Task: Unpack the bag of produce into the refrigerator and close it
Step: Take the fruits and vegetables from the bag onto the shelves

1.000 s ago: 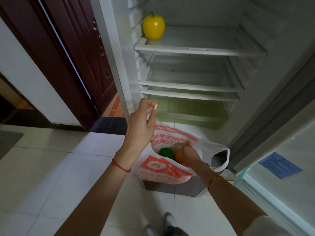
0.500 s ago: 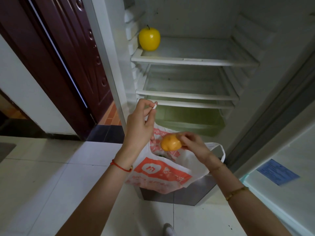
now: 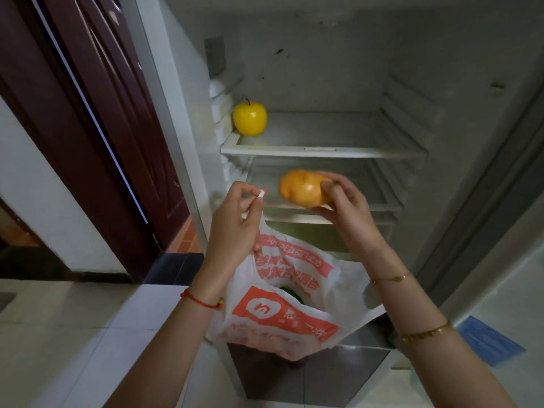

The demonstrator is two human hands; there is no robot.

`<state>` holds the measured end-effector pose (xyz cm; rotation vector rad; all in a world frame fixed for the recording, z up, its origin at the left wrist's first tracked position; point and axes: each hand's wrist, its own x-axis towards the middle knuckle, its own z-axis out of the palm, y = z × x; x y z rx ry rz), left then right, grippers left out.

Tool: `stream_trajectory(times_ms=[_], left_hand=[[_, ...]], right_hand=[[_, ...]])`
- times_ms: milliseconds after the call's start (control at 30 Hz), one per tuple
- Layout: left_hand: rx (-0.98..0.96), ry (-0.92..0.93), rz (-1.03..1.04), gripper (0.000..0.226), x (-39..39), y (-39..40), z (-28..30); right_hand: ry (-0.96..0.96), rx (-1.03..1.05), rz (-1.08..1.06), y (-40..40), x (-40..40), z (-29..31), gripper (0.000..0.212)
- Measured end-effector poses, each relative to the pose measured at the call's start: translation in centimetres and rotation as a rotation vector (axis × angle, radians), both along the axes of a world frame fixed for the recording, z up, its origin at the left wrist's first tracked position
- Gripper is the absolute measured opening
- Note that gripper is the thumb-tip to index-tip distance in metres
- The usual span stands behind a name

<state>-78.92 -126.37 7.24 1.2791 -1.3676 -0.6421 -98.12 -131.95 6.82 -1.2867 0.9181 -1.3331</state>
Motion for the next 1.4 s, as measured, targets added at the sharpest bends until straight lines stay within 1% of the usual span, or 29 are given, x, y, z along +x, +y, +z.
stream_trajectory(times_ms=[100,167,333,400,533,700,967,1167,1233,1267,1400], left_hand=[[-0.006,-0.001,0.004,0.004,0.1,-0.5,0.3],[-0.004,0.006,0.005,0.003,0.1,-0.7,0.3],[0.028,0.009,0.019,0.002,0.1,-1.0,-0.1],[0.041,0.018,0.029,0.001,0.3,-1.1,-0.3],[0.053,0.013,0.055,0.002,0.8,-1.5,-0.3],[0.072,0.007,0.082,0.004,1.1,-1.8,-0.2],[0.105,0.059,0.082,0.003,1.5,-2.6,-0.3],[0.094,0.078,0.034,0.002,1.7,-2.8,-0.3],[0.087,0.072,0.02,0.002,1.8,-2.6,-0.3],[0.082,0.064,0.016,0.002,1.7,-2.5,-0.3],[0.062,0.035,0.003,0.003,1.7,-1.5,-0.4]], right_hand=[[0.058,-0.122,-0.047,-1.9,0.8,2.5,0.025],[0.127,-0.164,-0.048,-3.0,1.6,2.7,0.026],[0.266,-0.185,-0.079,-6.0,3.4,-0.6,0.031],[0.313,-0.183,-0.103,-7.1,4.2,-2.0,0.039],[0.424,-0.173,-0.076,-9.9,6.0,-4.6,0.053],[0.549,-0.198,-0.081,-13.5,8.2,-7.1,0.056],[0.531,-0.194,-0.086,-16.8,11.2,-7.5,0.062],[0.501,-0.129,-0.095,-16.8,11.0,-7.5,0.075],[0.48,-0.116,-0.125,-16.2,10.6,-7.3,0.074],[0.481,-0.128,-0.154,-15.8,10.2,-7.2,0.07],[0.502,-0.23,-0.248,-12.4,7.8,-6.9,0.04]])
